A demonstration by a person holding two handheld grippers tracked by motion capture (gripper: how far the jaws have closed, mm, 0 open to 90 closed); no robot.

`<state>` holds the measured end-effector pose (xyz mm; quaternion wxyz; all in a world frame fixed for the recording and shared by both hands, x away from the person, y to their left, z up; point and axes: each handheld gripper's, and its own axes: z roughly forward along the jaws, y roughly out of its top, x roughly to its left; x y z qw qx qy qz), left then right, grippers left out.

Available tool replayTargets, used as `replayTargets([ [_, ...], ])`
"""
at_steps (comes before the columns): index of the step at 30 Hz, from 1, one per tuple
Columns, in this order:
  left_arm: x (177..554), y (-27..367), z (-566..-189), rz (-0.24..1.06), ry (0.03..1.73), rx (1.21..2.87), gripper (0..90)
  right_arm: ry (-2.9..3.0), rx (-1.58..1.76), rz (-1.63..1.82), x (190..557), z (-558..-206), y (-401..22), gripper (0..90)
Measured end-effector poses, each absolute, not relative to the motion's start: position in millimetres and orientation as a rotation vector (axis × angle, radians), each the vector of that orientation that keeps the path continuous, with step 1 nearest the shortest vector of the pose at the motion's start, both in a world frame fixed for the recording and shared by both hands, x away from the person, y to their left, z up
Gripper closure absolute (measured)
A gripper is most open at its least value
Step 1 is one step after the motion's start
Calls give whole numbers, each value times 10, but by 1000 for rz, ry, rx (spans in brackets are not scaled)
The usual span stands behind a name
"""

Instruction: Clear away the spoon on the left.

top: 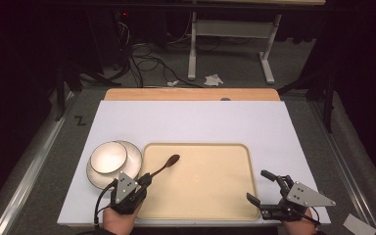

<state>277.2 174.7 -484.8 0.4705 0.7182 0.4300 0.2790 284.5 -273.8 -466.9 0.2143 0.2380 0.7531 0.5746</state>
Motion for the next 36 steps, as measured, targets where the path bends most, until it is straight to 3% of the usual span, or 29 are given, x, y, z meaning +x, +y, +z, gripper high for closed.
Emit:
replayTargets([
  [1, 2772, 1747, -4848, 683, 1054, 1760, 825, 2089, 660, 1594, 2845, -4669, -2738, 161],
  [5, 2758, 1751, -4868, 679, 1065, 1751, 593, 2088, 657, 1595, 2844, -4667, -2739, 162],
  [10, 2730, 1769, -4909, 655, 1084, 1760, 555, 2088, 659, 1592, 2842, -4666, -2745, 162],
  [17, 2712, 1736, -4913, 647, 1073, 1785, 608, 2081, 645, 1596, 2847, -4664, -2742, 161],
  [24, 2701, 1712, -4880, 676, 1072, 1817, 893, 2082, 639, 1596, 2849, -4664, -2744, 162],
  [36, 2759, 1803, -4979, 642, 1137, 1978, 900, 2083, 660, 1596, 2836, -4660, -2743, 162],
])
